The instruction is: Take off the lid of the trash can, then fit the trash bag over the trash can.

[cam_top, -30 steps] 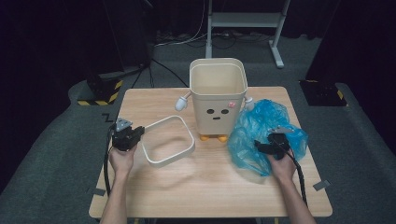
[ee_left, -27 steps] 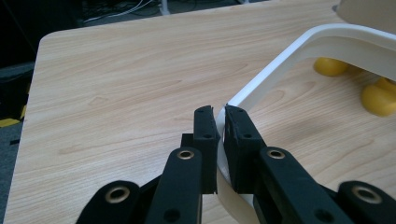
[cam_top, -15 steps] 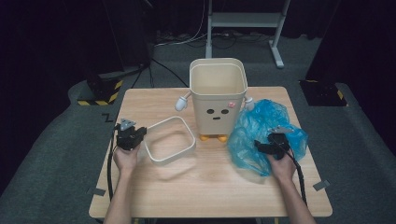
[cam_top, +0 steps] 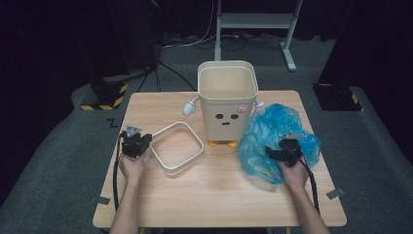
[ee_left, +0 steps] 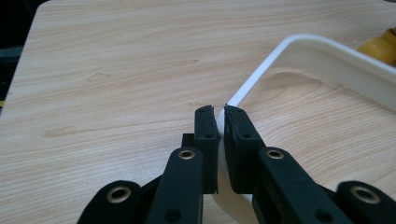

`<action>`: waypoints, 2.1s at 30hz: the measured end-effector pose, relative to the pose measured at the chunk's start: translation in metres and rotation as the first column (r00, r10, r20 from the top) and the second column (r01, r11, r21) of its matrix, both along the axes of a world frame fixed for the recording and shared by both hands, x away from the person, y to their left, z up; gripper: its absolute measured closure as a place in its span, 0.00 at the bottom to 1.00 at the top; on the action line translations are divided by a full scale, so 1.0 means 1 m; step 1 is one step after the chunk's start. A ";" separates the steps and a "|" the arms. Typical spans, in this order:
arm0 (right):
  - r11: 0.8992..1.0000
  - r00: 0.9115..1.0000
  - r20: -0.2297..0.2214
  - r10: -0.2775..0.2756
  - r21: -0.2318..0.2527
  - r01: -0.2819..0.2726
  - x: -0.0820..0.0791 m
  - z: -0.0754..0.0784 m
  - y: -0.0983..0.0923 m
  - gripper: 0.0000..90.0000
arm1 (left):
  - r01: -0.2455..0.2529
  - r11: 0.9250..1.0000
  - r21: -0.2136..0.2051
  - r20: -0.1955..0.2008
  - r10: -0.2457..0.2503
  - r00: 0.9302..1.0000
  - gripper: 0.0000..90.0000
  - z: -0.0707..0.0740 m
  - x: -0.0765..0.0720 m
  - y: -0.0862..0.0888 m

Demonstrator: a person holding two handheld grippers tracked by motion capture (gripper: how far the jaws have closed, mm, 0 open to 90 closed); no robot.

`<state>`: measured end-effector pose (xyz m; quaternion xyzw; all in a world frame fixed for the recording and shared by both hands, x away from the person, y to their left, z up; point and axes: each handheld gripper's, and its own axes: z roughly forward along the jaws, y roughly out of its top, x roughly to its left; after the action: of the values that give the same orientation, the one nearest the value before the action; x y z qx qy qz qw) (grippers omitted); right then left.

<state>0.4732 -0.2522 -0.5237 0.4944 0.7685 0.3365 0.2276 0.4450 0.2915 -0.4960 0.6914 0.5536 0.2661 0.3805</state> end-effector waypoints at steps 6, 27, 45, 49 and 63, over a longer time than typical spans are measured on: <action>1.000 1.000 0.000 -0.001 0.000 0.001 0.000 0.000 0.000 0.30 | 0.001 1.000 -0.001 -0.025 -0.001 1.000 0.94 -0.010 0.007 -0.002; 1.000 1.000 0.001 -0.006 0.001 0.006 0.001 0.000 0.001 0.30 | -0.029 1.000 0.004 -0.012 0.029 1.000 0.63 -0.029 0.013 -0.006; 1.000 1.000 0.001 -0.009 0.000 0.009 0.001 0.000 0.001 0.29 | -0.041 0.996 0.083 -0.096 0.049 0.994 0.41 -0.031 0.022 -0.015; 1.000 1.000 -0.006 -0.025 0.002 0.025 0.001 0.000 0.001 0.26 | -0.041 0.996 0.082 -0.097 0.049 0.994 0.41 -0.031 0.022 -0.015; 0.998 0.999 0.016 -0.051 0.035 0.051 0.001 0.022 -0.002 0.21 | -0.034 0.996 0.079 -0.100 0.042 0.994 0.38 -0.031 0.022 -0.016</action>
<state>0.4742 -0.2539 -0.5020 0.5148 0.7479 0.3477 0.2339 0.4668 0.2759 -0.5272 0.7075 0.5746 0.2591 0.3196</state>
